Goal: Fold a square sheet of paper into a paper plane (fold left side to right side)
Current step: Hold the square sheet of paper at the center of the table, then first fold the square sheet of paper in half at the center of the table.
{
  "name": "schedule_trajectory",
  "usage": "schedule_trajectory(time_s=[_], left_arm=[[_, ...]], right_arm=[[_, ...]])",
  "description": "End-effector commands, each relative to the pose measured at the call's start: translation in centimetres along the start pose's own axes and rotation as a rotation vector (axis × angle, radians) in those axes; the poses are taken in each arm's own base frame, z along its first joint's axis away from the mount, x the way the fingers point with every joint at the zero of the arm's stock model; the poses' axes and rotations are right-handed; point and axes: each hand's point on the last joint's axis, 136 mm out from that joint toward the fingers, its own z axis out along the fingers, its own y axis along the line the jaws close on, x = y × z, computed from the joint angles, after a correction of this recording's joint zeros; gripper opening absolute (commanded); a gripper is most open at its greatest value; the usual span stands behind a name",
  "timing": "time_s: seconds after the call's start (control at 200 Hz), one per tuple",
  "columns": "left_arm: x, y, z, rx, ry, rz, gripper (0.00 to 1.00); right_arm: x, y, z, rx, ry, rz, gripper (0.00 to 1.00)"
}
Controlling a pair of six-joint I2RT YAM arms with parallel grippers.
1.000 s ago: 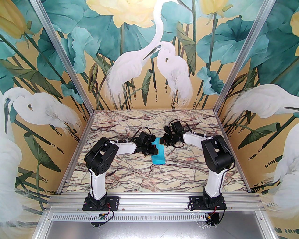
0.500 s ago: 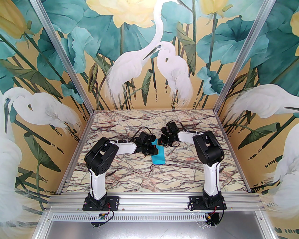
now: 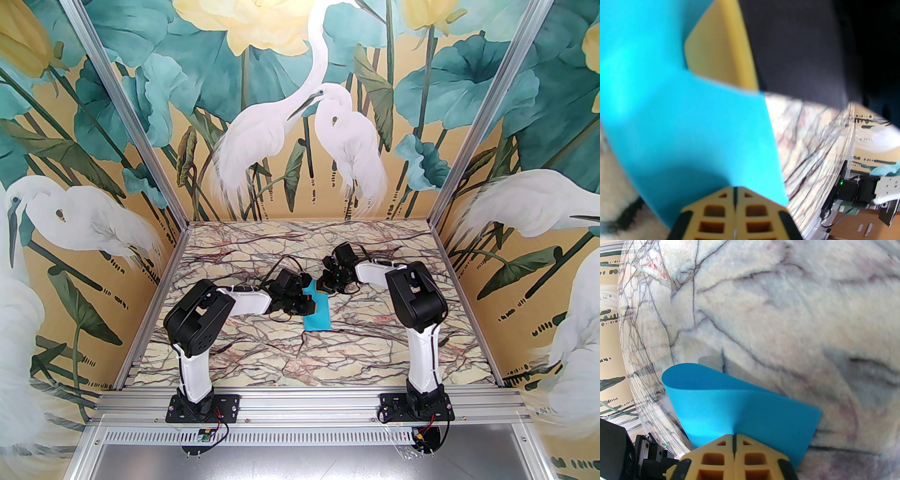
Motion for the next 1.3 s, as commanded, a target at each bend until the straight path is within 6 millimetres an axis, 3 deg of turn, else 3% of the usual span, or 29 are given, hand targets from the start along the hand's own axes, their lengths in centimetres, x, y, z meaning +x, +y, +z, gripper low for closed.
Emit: schedule_trajectory(time_s=[0.0, 0.785, 0.96, 1.105, 1.21, 1.295], left_arm=[[5.1, 2.1, 0.1, -0.073, 0.133, -0.044, 0.06], [11.1, 1.7, -2.0, -0.057, 0.187, -0.07, 0.05], [11.6, 1.9, -2.8, -0.072, 0.178, -0.081, 0.05], [9.6, 0.1, -3.7, -0.035, 0.117, -0.06, 0.04], [5.6, -2.0, -6.0, 0.016, -0.011, -0.041, 0.04], [2.0, -2.4, -8.0, 0.05, -0.116, -0.052, 0.05]], right_arm=[[1.5, -4.4, 2.0, 0.132, 0.048, 0.061, 0.04], [1.7, -5.3, 2.5, 0.154, 0.06, 0.068, 0.04], [1.6, -5.2, 2.6, 0.149, 0.063, 0.064, 0.04], [1.5, -4.9, 2.6, 0.138, 0.063, 0.055, 0.04], [1.4, -4.8, 2.5, 0.135, 0.059, 0.051, 0.04], [1.3, -4.7, 2.4, 0.133, 0.056, 0.048, 0.04]])
